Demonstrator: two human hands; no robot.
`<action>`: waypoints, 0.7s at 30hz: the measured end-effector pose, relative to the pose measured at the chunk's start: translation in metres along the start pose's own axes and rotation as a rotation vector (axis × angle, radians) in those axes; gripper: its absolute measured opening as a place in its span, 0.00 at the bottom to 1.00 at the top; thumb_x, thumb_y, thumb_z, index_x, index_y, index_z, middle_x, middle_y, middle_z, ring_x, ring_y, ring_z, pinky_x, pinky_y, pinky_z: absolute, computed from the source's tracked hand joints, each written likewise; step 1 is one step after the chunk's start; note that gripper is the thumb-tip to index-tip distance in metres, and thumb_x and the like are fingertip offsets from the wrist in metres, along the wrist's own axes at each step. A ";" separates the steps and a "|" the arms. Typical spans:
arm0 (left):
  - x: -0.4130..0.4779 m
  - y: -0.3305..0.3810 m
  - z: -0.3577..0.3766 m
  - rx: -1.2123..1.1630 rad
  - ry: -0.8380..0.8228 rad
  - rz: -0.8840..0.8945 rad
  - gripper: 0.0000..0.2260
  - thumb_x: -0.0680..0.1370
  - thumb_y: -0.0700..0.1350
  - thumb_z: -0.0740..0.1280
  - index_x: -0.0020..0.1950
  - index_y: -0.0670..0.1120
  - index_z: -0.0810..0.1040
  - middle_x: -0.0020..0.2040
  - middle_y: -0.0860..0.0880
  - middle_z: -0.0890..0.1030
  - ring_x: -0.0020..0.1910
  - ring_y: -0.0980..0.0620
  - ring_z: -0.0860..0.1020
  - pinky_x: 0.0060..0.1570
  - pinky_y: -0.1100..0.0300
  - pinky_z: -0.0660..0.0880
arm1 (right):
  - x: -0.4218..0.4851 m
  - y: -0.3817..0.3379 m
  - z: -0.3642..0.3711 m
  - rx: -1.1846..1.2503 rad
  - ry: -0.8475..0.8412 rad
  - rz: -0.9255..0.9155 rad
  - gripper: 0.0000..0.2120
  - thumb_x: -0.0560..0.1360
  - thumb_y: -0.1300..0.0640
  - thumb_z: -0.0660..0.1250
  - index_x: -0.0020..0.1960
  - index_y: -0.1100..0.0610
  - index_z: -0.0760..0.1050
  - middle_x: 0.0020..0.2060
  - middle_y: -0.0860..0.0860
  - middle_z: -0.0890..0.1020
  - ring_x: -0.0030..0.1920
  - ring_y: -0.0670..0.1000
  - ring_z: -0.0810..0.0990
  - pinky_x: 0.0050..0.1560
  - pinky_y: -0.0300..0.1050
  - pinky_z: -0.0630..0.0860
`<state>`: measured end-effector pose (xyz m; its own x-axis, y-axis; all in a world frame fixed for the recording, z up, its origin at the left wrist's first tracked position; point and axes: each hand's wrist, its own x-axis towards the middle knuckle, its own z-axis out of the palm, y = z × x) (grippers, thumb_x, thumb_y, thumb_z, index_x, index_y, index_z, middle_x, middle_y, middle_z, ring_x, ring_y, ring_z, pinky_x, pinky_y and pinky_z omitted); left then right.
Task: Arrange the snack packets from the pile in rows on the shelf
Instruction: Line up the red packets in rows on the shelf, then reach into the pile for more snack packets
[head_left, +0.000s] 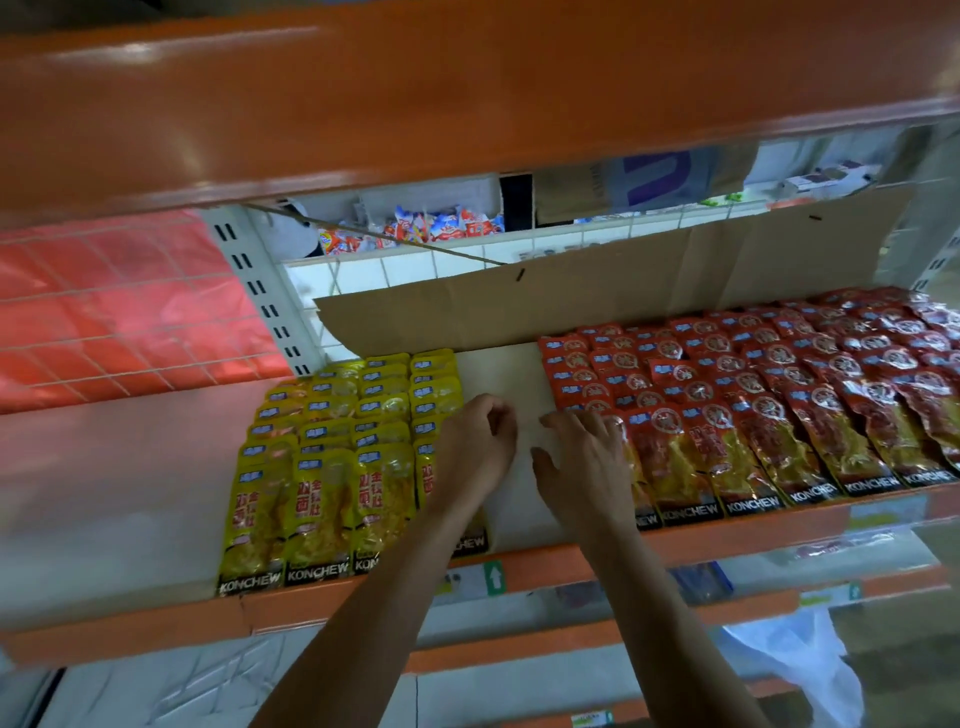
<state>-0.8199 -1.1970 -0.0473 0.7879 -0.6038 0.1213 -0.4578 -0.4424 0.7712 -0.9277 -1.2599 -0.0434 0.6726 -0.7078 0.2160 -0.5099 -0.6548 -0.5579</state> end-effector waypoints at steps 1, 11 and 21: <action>-0.003 -0.004 -0.010 0.017 0.019 0.026 0.08 0.79 0.45 0.65 0.54 0.46 0.81 0.48 0.51 0.83 0.47 0.55 0.79 0.46 0.63 0.73 | 0.001 -0.010 0.006 0.014 -0.022 -0.038 0.18 0.76 0.55 0.66 0.65 0.54 0.72 0.63 0.52 0.74 0.64 0.54 0.67 0.60 0.42 0.64; -0.015 -0.100 -0.133 0.323 0.269 0.063 0.10 0.76 0.43 0.66 0.56 0.46 0.81 0.51 0.43 0.82 0.51 0.42 0.79 0.49 0.53 0.75 | 0.007 -0.141 0.098 0.031 -0.169 -0.287 0.15 0.69 0.57 0.64 0.55 0.57 0.78 0.51 0.56 0.80 0.55 0.61 0.76 0.54 0.51 0.71; -0.031 -0.246 -0.292 0.495 0.414 -0.025 0.17 0.72 0.45 0.67 0.60 0.44 0.79 0.53 0.42 0.82 0.53 0.39 0.78 0.49 0.50 0.77 | -0.027 -0.315 0.212 0.087 -0.281 -0.416 0.19 0.69 0.62 0.69 0.60 0.59 0.77 0.58 0.56 0.79 0.60 0.61 0.74 0.60 0.50 0.70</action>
<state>-0.6116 -0.8759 -0.0584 0.8492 -0.3270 0.4146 -0.4951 -0.7662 0.4097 -0.6714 -0.9786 -0.0439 0.9336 -0.2849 0.2170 -0.1292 -0.8330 -0.5380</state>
